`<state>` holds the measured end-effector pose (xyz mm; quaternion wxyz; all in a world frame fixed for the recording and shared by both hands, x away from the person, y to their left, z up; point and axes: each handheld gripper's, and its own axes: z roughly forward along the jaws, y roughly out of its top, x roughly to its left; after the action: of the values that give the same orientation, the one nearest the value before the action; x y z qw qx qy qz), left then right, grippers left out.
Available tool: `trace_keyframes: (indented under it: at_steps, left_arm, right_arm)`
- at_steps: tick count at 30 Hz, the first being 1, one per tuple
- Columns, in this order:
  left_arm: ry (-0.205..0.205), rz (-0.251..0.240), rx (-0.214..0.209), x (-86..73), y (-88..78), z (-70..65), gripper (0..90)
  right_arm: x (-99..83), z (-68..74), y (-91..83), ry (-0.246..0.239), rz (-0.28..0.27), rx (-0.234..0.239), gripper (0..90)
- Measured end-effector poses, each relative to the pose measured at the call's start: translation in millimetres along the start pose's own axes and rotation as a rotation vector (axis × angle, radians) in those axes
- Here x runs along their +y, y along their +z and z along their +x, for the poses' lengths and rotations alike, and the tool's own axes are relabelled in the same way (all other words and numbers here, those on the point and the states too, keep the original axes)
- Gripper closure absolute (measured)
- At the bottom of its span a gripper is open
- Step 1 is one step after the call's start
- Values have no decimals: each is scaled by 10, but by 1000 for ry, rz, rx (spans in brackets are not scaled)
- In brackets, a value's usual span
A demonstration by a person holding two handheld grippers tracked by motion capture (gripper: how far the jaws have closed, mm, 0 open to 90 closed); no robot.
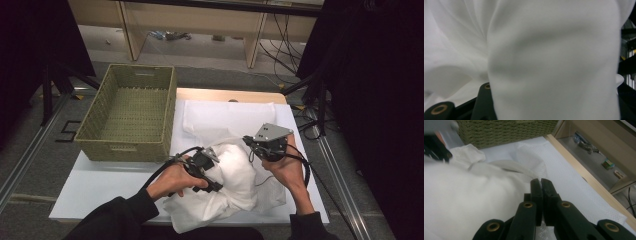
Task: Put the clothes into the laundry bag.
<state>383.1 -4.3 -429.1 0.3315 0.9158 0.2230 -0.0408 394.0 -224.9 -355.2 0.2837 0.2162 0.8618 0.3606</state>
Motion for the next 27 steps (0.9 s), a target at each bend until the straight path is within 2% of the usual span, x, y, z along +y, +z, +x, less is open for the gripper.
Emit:
trace_keyframes:
  at_steps: [3,5,6,7,9,10,12,13,14,15,17,18,20,21,23,24,25,27]
  left_arm:
    - [-10,0,-8,44,37,21,482]
    - [-43,-25,-4,98,-12,42,483]
    - [-33,-45,44,166,-137,57,484]
    - [-33,-45,44,166,-137,57,484]
    - [-77,-79,40,201,-185,115,483]
    - [-92,-77,45,213,-176,164,482]
    - [-71,-39,105,242,-111,275,480]
    - [-78,-35,118,247,-70,301,477]
    - [-102,-18,100,259,29,368,474]
    - [-102,-18,100,259,29,368,472]
    - [-121,-33,90,293,47,379,472]
    - [-112,-37,104,318,22,376,478]
    - [-99,-90,155,359,-30,345,495]
    - [-91,-97,151,378,-39,360,498]
    - [-140,-109,140,400,17,432,492]
    - [-164,-86,165,393,141,543,466]
    - [-164,-86,165,393,141,543,442]
    - [-210,-86,176,388,257,592,407]
  right_arm:
    - [12,-6,-17,-3,-9,-3,899]
    - [24,-6,-56,-1,-13,-1,899]
    - [32,-5,-72,6,-13,-1,899]
    - [32,-5,-72,6,-13,-1,899]
    - [48,3,-81,-2,-24,2,899]
    - [71,14,-89,-3,-27,0,899]
    - [81,20,-88,-11,-28,2,899]
    - [91,48,-79,-17,-21,13,899]
    - [95,62,-68,-23,-16,19,899]
    - [95,62,-68,-23,-16,19,899]
    - [102,81,-54,-22,-7,22,899]
    - [98,78,-50,-23,-16,19,899]
    - [92,66,-57,-29,-16,22,899]
    - [89,53,-62,-26,-20,23,899]
    - [90,46,-70,-6,-22,19,899]
    - [87,50,-61,-20,-17,19,899]
    - [87,50,-61,-20,-17,19,899]
    - [80,57,-40,-25,-8,20,899]
